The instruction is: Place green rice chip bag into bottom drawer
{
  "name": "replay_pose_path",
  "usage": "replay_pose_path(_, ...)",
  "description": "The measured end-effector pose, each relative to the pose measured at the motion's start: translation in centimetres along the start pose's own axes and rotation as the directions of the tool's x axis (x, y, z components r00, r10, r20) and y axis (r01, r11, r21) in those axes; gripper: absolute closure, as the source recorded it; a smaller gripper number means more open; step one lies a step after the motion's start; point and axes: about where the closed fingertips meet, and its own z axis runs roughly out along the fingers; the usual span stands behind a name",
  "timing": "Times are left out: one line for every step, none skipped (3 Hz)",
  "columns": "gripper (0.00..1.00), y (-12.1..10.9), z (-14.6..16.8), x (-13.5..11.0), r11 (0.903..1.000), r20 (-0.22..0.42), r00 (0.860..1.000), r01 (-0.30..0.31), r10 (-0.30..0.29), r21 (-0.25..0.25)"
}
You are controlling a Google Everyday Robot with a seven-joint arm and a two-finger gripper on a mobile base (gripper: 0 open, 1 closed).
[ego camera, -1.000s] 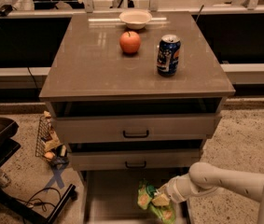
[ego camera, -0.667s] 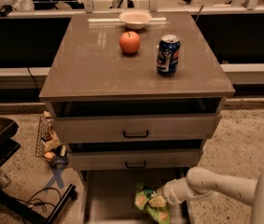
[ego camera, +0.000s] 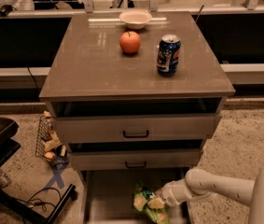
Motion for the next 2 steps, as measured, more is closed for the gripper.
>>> replay_pose_path(0.3, 0.1, 0.13, 0.01, 1.0, 0.0, 1.0, 0.0, 0.0, -0.003)
replay_pose_path(0.0, 0.32, 0.4, 0.04, 1.0, -0.002, 1.0, 0.0, 0.0, -0.009)
